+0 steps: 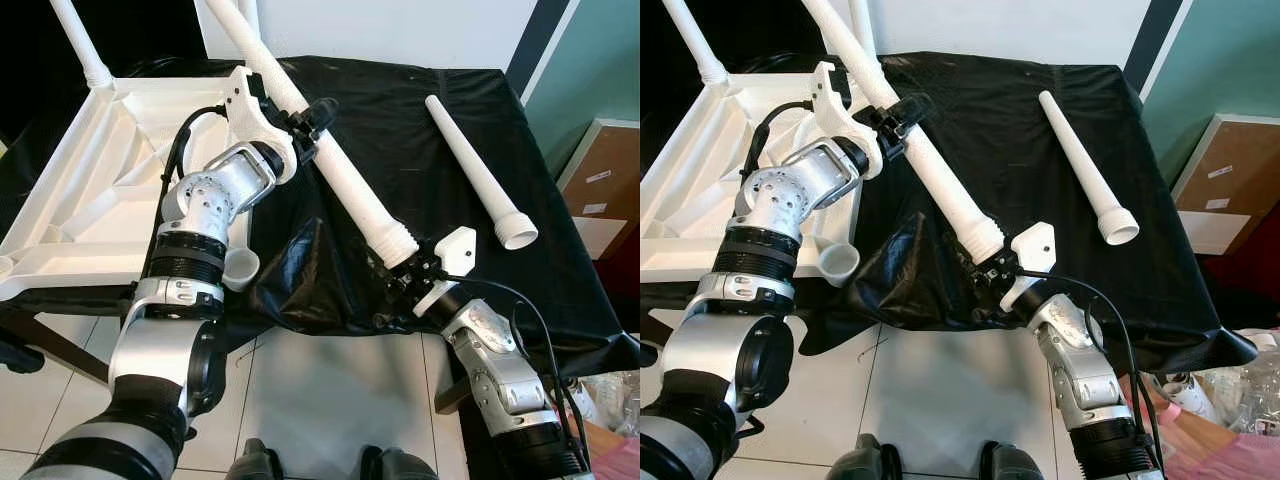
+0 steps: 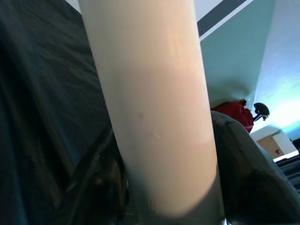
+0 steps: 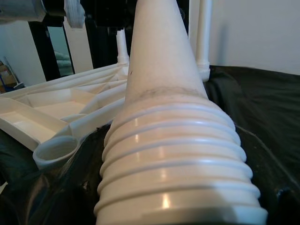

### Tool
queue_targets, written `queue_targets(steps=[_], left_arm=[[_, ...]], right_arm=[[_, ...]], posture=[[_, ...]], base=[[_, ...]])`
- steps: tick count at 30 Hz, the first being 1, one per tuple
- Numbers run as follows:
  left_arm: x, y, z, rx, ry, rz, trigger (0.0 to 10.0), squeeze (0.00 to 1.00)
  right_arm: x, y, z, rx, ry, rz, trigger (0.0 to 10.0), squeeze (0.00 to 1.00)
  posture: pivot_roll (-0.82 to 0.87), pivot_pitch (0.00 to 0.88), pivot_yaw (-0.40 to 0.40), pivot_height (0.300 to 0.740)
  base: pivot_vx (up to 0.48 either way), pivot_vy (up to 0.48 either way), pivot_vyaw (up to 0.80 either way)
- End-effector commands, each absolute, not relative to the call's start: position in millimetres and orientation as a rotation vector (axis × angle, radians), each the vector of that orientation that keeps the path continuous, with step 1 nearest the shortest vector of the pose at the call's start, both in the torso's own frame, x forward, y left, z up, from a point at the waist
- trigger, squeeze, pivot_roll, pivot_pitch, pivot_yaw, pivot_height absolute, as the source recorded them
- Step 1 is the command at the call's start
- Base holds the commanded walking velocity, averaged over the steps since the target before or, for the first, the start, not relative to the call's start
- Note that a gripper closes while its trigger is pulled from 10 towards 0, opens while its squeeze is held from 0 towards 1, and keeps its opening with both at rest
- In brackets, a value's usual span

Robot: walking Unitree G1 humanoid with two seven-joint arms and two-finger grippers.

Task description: Building children table

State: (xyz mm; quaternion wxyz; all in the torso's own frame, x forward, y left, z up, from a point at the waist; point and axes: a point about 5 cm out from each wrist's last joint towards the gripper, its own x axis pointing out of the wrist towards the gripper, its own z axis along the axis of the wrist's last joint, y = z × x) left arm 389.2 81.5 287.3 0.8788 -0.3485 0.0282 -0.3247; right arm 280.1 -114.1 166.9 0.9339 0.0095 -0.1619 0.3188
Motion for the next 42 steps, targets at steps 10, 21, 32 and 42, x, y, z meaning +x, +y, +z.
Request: queue_targets(steps=[10,21,32,42], left_arm=[[373,72,311,-0.707,-0.149,-1.180,10.0,0.00],[377,83,331,-0.625,-0.237,-1.071,10.0,0.00],[360,55,337,-0.255,-0.383,-1.016,10.0,0.00],[341,20,334,0.004,-0.480,-1.025,10.0,0.00]], right_arm=[[279,-112,166,0.057,-0.315,0.661,10.0,1.00],[279,-123,161,0.031,-0.280,0.602,10.0,1.00],[294,-120,173,0.043,-0.238,0.575,10.0,0.00],[305,-108,183,-0.009,-0.235,0.582,10.0,0.00]], posture=[[-0.06,0.067,0.009,0.740],[-0.05,0.067,-0.002,0.740],[-0.03,0.059,-0.019,0.740],[-0.02,0.058,-0.026,0.740]], base=[[0.000,0.000,0.00],[0.000,0.000,0.00],[0.000,0.000,0.00],[0.000,0.000,0.00]])
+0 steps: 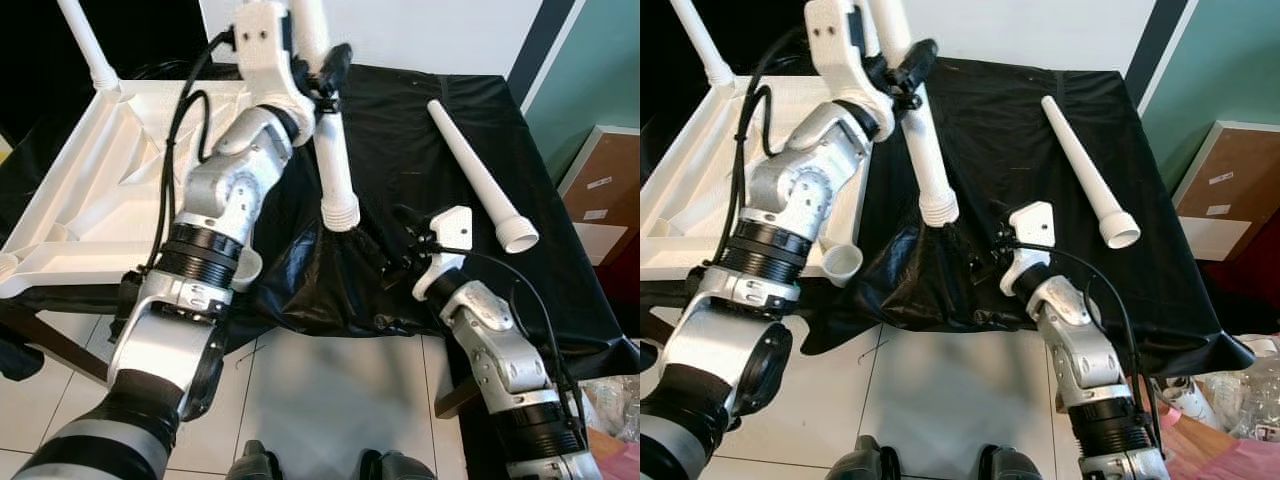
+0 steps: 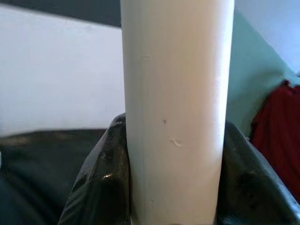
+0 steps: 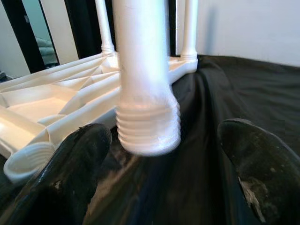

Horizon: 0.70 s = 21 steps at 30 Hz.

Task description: Building children table

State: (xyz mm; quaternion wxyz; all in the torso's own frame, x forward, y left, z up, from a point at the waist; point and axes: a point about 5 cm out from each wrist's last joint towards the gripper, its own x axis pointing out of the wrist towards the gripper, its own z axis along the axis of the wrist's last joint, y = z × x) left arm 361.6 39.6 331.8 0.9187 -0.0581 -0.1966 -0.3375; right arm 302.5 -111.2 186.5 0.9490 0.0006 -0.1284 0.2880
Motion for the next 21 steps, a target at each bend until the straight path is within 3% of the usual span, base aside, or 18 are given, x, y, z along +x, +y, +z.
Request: queue_targets(steps=[1,7,20,21], left_arm=[[336,14,333,0.026,-0.491,-1.041,10.0,0.00],[316,-8,326,0.060,-0.525,-1.110,10.0,0.00],[296,-30,320,0.065,-0.543,-1.176,10.0,0.00],[295,-31,319,0.070,-0.543,-1.182,10.0,0.00]], right_arm=[[308,-106,185,-0.021,-0.233,0.573,10.0,0.00],[320,-97,192,-0.041,-0.229,0.548,10.0,0.00],[337,-92,200,-0.054,-0.241,0.469,10.0,0.00],[339,-92,201,-0.055,-0.246,0.465,9.1,0.00]], posture=[[-0.02,0.058,-0.026,0.740],[-0.01,0.059,-0.025,0.740],[0.00,0.068,-0.027,0.740],[0.00,0.068,-0.027,0.740]], base=[[0.000,0.000,0.00],[0.000,0.000,0.00],[0.000,0.000,0.00],[0.000,0.000,0.00]])
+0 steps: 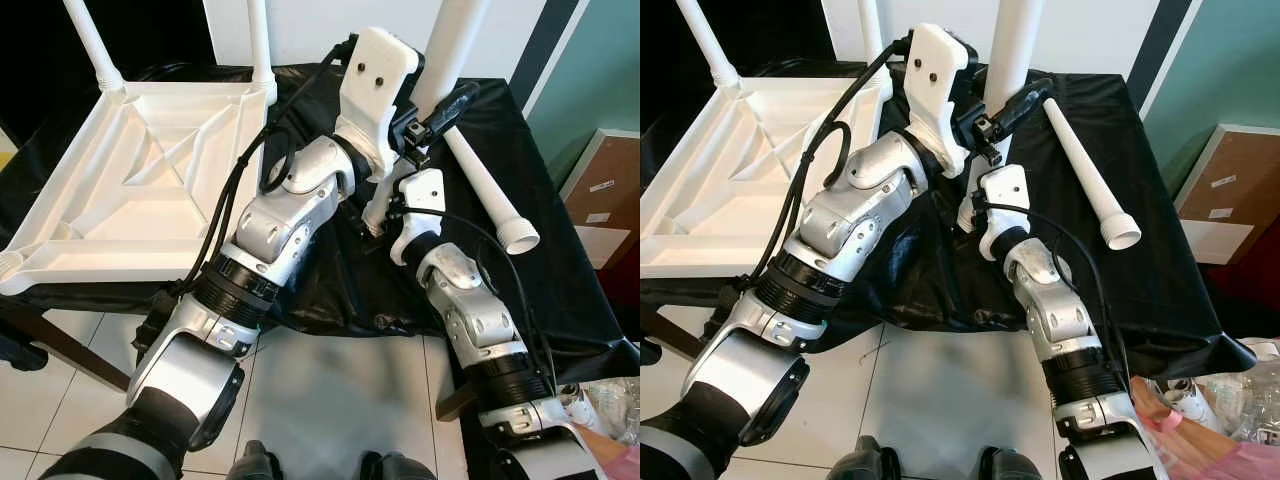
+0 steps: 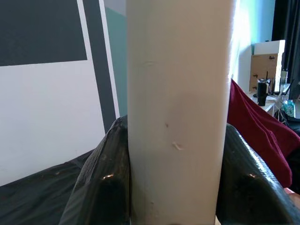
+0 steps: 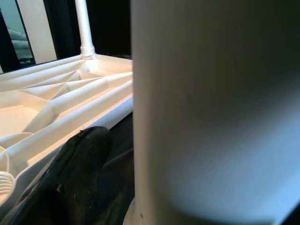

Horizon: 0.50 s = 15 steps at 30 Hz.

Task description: Building children table

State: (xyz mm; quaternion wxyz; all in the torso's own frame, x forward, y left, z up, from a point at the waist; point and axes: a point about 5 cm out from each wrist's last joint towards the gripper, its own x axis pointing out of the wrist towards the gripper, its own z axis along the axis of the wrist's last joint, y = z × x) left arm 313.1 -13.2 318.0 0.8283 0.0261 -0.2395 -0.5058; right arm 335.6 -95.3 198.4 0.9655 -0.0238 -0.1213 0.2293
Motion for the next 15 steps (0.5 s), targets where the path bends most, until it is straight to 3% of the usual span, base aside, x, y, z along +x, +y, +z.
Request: queue_targets(steps=[1,2,3,4,15], left_arm=[[294.6,-31.4,318.5,0.070,-0.543,-1.182,10.0,0.00],[294.1,-31.6,317.8,0.073,-0.545,-1.190,10.0,0.00],[294.1,-31.8,317.4,0.075,-0.546,-1.195,10.0,0.00],[294.3,-31.8,317.3,0.075,-0.545,-1.197,10.0,0.00],[295.1,-33.3,317.4,0.078,-0.542,-1.193,10.0,0.00]], right_arm=[[338.6,-91.9,200.9,-0.055,-0.246,0.465,9.1,0.00],[339.1,-91.7,201.2,-0.055,-0.247,0.463,9.1,0.00],[339.6,-92.0,201.4,-0.054,-0.249,0.460,2.0,0.00],[340.0,-92.7,201.2,-0.049,-0.248,0.454,0.0,0.00],[341.2,-98.1,197.4,-0.036,-0.239,0.418,0.0,0.00]], posture=[[0.00,0.068,-0.027,0.740],[0.00,0.068,-0.027,0.740],[0.00,0.071,-0.028,0.740],[0.00,0.072,-0.028,0.740],[-0.02,0.092,-0.025,0.740]], base=[[0.000,0.000,0.00],[0.000,0.000,0.00],[0.000,0.000,0.00],[0.000,0.000,0.00],[0.000,0.000,0.00]])
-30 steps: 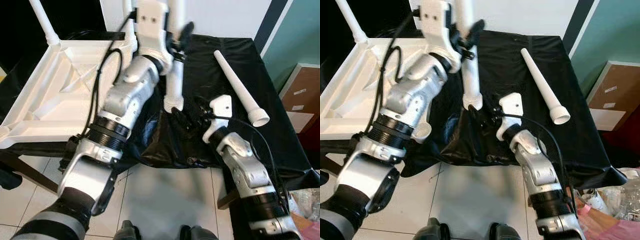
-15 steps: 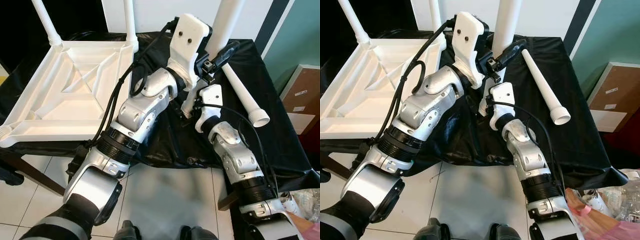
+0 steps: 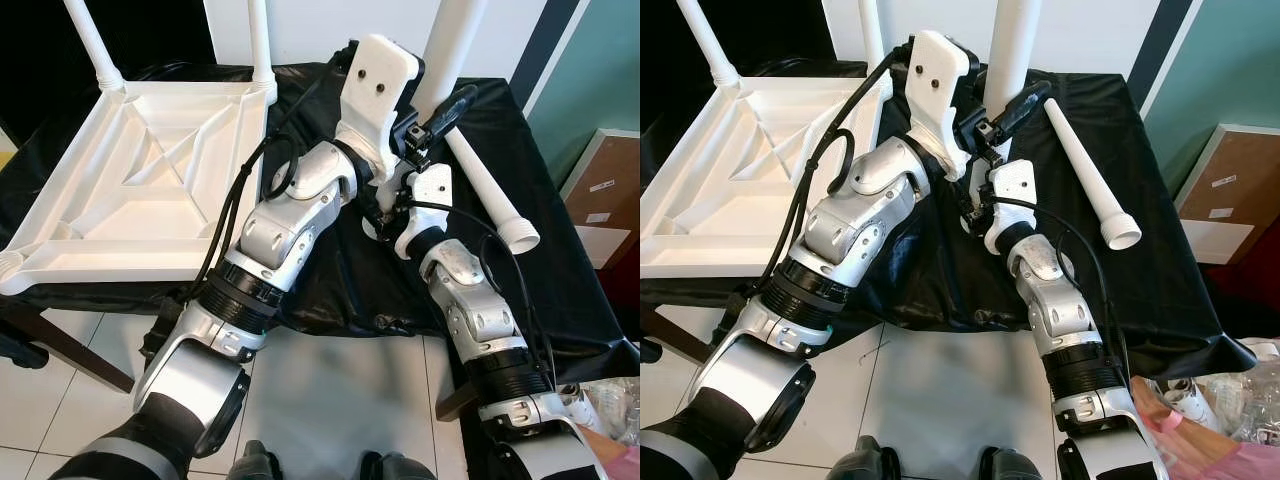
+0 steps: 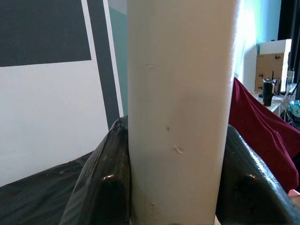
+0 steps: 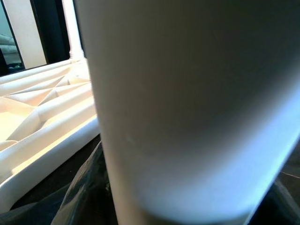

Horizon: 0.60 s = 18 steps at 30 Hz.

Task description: Building children table

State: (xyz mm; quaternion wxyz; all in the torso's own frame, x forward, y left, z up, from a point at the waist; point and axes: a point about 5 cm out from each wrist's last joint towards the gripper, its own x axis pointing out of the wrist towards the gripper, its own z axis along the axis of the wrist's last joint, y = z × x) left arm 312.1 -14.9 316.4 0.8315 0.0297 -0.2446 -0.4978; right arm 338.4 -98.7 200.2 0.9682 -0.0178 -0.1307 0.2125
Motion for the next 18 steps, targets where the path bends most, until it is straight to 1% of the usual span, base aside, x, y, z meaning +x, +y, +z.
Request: queue_targets(steps=[1,3,4,5,6,7,14,15,16,18], left_arm=[[295,-33,317,0.078,-0.542,-1.193,10.0,0.00],[295,-34,317,0.071,-0.537,-1.194,10.0,0.00],[295,-34,316,0.056,-0.528,-1.199,10.0,0.00],[295,-34,316,0.056,-0.528,-1.199,10.0,0.00],[295,-35,315,0.045,-0.522,-1.203,10.0,0.09],[295,-34,315,0.015,-0.503,-1.206,10.0,1.00],[297,-33,314,0.009,-0.496,-1.195,10.0,1.00],[300,-31,313,0.036,-0.503,-1.164,10.0,0.00],[304,-28,312,0.060,-0.511,-1.116,10.0,0.00],[305,-27,312,0.057,-0.511,-1.101,10.0,0.00]], right_arm=[[341,-98,197,-0.036,-0.239,0.418,0.0,0.00],[342,-100,197,-0.029,-0.236,0.401,0.0,0.00],[342,-101,197,-0.025,-0.234,0.383,2.7,0.00],[342,-101,197,-0.025,-0.234,0.383,2.7,0.00],[342,-102,196,-0.022,-0.233,0.371,5.3,0.00],[343,-103,196,-0.018,-0.229,0.356,10.0,0.00],[345,-106,196,-0.003,-0.225,0.328,10.0,0.00],[346,-108,195,0.009,-0.215,0.302,10.0,0.00],[348,-113,193,0.034,-0.198,0.251,10.0,0.00],[349,-115,192,0.044,-0.192,0.229,10.0,0.00]], posture=[[-0.02,0.092,-0.025,0.740],[-0.02,0.095,-0.025,0.740],[-0.02,0.096,-0.025,0.740],[-0.02,0.096,-0.025,0.740],[-0.02,0.096,-0.025,0.740],[-0.02,0.097,-0.025,0.740],[-0.02,0.099,-0.026,0.740],[-0.02,0.101,-0.026,0.740],[-0.02,0.102,-0.028,0.740],[-0.02,0.102,-0.028,0.740]], base=[[0.000,0.000,0.00],[0.000,0.000,0.00],[0.000,0.000,0.00],[0.000,0.000,0.00],[0.000,0.000,0.00],[0.000,0.000,0.00],[0.000,0.000,0.00],[0.000,0.000,0.00],[0.000,0.000,0.00],[0.000,0.000,0.00]])
